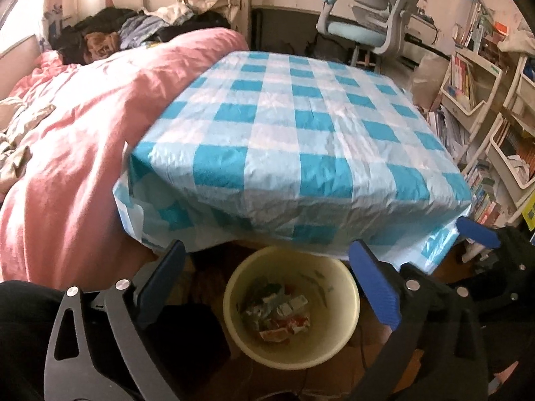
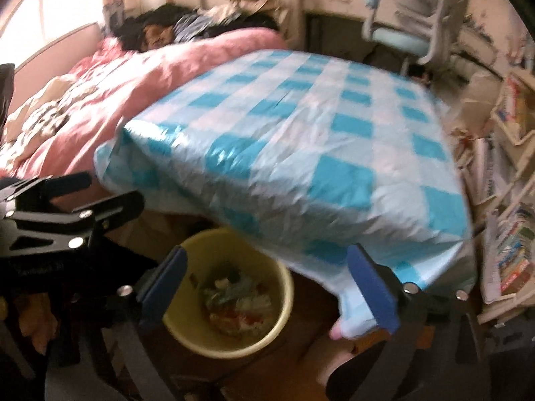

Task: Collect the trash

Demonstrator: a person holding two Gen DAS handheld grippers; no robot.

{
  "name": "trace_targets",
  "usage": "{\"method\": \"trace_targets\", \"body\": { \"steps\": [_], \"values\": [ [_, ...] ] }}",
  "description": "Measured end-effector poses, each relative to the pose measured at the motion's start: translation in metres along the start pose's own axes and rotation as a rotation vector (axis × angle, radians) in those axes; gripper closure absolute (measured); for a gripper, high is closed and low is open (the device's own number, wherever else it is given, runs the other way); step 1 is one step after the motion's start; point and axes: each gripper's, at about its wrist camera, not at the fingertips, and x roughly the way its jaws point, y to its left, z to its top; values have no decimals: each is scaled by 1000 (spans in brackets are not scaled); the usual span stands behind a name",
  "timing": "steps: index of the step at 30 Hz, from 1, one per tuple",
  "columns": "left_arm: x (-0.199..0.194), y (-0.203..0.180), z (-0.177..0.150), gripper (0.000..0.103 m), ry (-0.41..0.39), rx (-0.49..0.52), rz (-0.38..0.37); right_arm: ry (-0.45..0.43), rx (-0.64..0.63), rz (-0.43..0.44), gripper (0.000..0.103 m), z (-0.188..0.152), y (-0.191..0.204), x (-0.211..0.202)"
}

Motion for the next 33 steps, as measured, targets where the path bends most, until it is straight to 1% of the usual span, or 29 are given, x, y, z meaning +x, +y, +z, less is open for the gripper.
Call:
{"method": "trace_targets", "body": {
  "steps": [1, 2, 5, 11, 14, 23, 27, 33],
  "values": [
    [-2, 0, 0, 8, -10, 0, 1, -16, 2, -21, 8, 1, -1, -3],
    [-4, -1, 1, 8, -22, 1, 1, -41, 6, -62, 8, 1, -1, -7],
    [-8, -2, 3, 8, -47, 7, -2, -76, 25, -134, 8, 2, -3, -14],
    [-16, -6, 5, 8, -91, 17, -10, -109, 55, -213, 8, 1, -8, -22],
    [-18, -7, 5, 7, -101, 18, -12, -109, 55, -198, 8, -1, -7, -24],
    [-24, -3, 6, 7, -120, -3, -6, -120, 37, -195, 8, -6, 2, -28],
    [-24, -1, 7, 7, -117, -16, -5, -120, 37, -196, 8, -6, 3, -27],
    [-28, -3, 6, 7, -149, 9, 11, -132, 39, -196, 8, -6, 4, -30]
  ]
}}
